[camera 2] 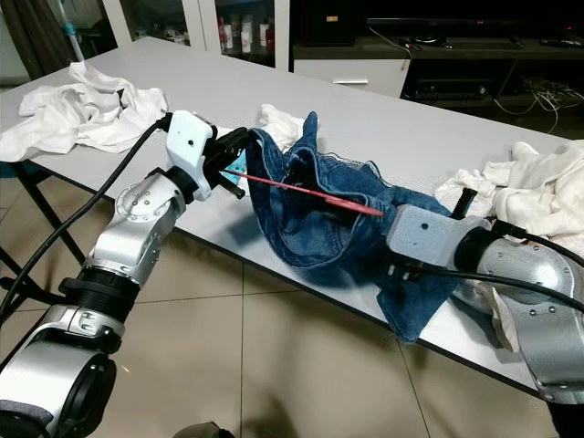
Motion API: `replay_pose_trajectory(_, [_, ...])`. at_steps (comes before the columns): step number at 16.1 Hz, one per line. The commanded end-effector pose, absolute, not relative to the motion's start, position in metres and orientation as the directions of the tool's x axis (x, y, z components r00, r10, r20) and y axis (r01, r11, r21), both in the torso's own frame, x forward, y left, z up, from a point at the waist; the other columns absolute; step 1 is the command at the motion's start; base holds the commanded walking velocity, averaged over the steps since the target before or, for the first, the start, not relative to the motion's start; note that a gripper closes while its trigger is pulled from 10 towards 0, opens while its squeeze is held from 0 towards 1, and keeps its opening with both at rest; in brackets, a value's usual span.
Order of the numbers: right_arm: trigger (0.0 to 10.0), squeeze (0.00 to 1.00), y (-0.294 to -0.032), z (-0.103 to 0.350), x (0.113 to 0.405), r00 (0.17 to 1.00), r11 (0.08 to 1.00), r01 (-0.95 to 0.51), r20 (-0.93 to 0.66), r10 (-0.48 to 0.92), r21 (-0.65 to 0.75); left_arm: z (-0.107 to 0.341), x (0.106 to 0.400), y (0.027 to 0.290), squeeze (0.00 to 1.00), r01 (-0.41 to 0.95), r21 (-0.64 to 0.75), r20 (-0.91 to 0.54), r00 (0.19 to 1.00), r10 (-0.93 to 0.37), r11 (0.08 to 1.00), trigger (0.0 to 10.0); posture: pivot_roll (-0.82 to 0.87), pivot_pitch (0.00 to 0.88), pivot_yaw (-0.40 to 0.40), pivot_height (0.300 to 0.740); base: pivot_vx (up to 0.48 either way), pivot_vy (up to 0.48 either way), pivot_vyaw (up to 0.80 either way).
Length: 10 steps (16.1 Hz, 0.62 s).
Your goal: Hang hanger
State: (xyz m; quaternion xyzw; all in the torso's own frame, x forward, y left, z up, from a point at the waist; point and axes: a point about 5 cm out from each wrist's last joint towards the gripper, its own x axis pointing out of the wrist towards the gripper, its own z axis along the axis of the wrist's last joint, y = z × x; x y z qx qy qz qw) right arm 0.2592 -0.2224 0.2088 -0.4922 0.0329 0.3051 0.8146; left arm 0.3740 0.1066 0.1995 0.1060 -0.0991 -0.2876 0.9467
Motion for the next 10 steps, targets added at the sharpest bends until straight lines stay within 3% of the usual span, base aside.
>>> replay_pose_trajectory(1, [10.0,0.0,-0.225,0.216,0.256,0.8,0.314,-0.532,-0.346,0.489,-0.786,0.201,0.376,0.115,0.0,0.499,0.271,0.124,0.83,-0.544,0.823,10.0,-0.01,0.0,0.022,0.723,0.0,0.0,0.0])
replay_pose_trajectory(5, [10.0,0.0,-0.238,0.219,0.258,0.81,0.256,-0.518,-0.371,0.454,-0.816,0.202,0.377,0.122,0.0,0.491,0.276,0.124,0.834,-0.537,0.826,10.0,-0.01,0.0,0.018,0.723,0.0,0.0,0.0])
replay_pose_trajectory(10, [10.0,0.0,-0.23,0.204,0.26,0.788,0.108,-0.524,-0.432,0.439,-0.845,0.201,0.373,0.113,0.0,0.529,0.25,0.136,0.81,-0.57,0.811,10.0,0.0,0.0,0.018,0.723,0.0,0.0,0.0])
